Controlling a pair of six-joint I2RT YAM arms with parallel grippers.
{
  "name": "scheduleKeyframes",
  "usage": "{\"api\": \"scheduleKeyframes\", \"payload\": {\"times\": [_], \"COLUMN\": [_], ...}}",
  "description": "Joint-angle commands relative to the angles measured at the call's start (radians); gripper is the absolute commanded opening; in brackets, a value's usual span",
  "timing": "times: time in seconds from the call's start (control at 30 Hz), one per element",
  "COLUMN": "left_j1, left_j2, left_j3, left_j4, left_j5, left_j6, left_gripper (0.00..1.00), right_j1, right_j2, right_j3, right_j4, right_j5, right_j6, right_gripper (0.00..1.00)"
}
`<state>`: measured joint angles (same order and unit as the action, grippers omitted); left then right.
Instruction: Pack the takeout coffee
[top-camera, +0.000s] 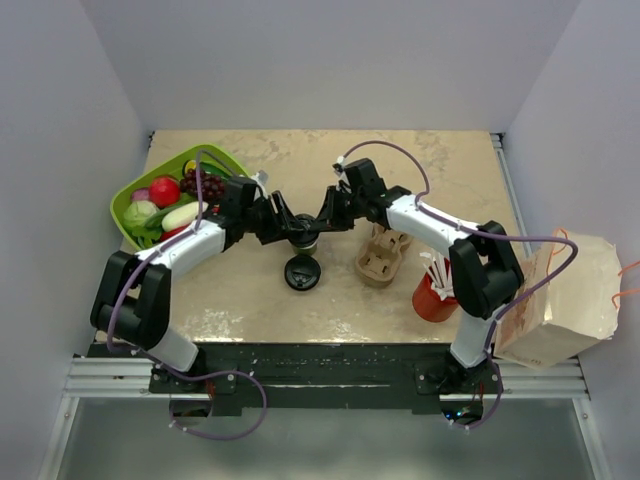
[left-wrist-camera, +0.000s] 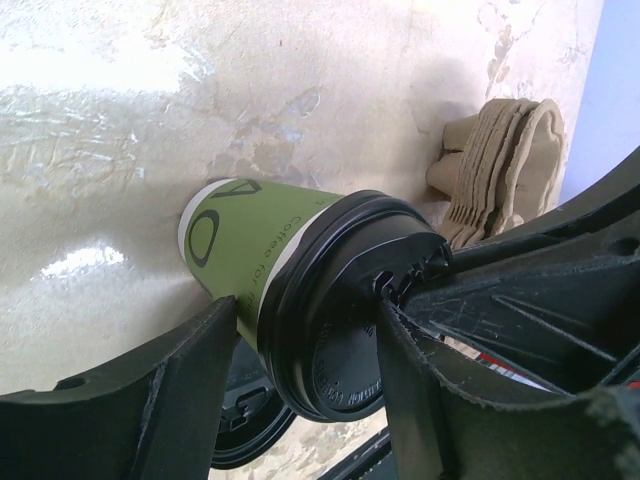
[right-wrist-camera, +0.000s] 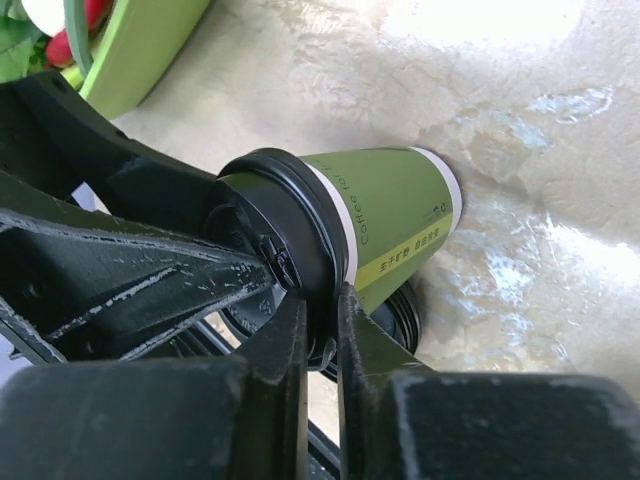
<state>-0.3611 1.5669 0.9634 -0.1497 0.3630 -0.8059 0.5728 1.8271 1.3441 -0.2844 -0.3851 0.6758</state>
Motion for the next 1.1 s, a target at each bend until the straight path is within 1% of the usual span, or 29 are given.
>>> {"api": "scheduleKeyframes", "payload": {"times": [0.0,0.07,0.1,0.13,0.17,0.23,0.27,0.37,0.47,0.6,0.7,0.83,0.93,1.0,1.03,1.07], "left_j1": [-0.025,-0.025,-0.025,-0.025,-0.024,-0.022,-0.022,-0.021,-0.019,-0.018,-0.018,-0.018,-0.018,-0.018,-0.018,-0.018], "left_j2": [-0.027,-0.03,-0.031,-0.036,-0.039,-0.047,-0.05,-0.053,-0.047,-0.039,-0.044,-0.054,-0.071,-0.091,-0.097,-0.105], "left_j3": [-0.054,-0.064,-0.074,-0.078,-0.08,-0.08,-0.08,-0.075,-0.055,-0.055,-0.057,-0.06,-0.065,-0.075,-0.078,-0.087], "left_j4": [0.005,0.01,0.01,0.009,0.009,-0.005,-0.008,-0.017,-0.046,-0.048,-0.06,-0.056,-0.051,-0.056,-0.057,-0.057], "left_j5": [0.01,0.019,0.019,0.013,0.011,0.002,0.001,-0.002,-0.004,0.011,-0.01,0.007,0.031,0.04,0.043,0.048], "left_j6": [-0.022,-0.026,-0.026,-0.03,-0.03,-0.032,-0.03,-0.035,-0.032,-0.036,-0.039,-0.039,-0.035,-0.027,-0.024,-0.024], "left_gripper": [0.61,0.6,0.6,0.6,0.6,0.6,0.6,0.6,0.6,0.6,0.61,0.61,0.61,0.62,0.63,0.64], "right_j1": [0.015,0.012,0.009,0.009,0.009,0.009,0.01,0.009,0.009,0.009,0.009,0.007,0.001,-0.008,-0.013,-0.019], "right_j2": [0.032,0.046,0.052,0.055,0.057,0.048,0.041,0.006,-0.023,-0.026,-0.022,-0.014,0.035,0.08,0.093,0.107], "right_j3": [0.035,0.058,0.07,0.091,0.099,0.095,0.089,0.06,0.032,0.015,0.012,0.013,0.081,0.159,0.185,0.21], "right_j4": [0.057,0.042,0.009,-0.008,-0.031,-0.068,-0.09,-0.111,-0.114,-0.134,-0.134,-0.102,-0.098,-0.136,-0.145,-0.185], "right_j5": [-0.006,-0.009,-0.009,-0.009,-0.005,0.006,0.009,0.025,0.0,0.017,-0.02,-0.002,-0.009,0.0,0.005,0.009], "right_j6": [-0.004,-0.034,-0.05,-0.067,-0.094,-0.114,-0.131,-0.139,-0.128,-0.114,-0.099,-0.097,-0.137,-0.165,-0.204,-0.223], "right_gripper": [0.06,0.06,0.09,0.15,0.28,0.29,0.34,0.4,0.41,0.41,0.41,0.38,0.38,0.38,0.38,0.38]}}
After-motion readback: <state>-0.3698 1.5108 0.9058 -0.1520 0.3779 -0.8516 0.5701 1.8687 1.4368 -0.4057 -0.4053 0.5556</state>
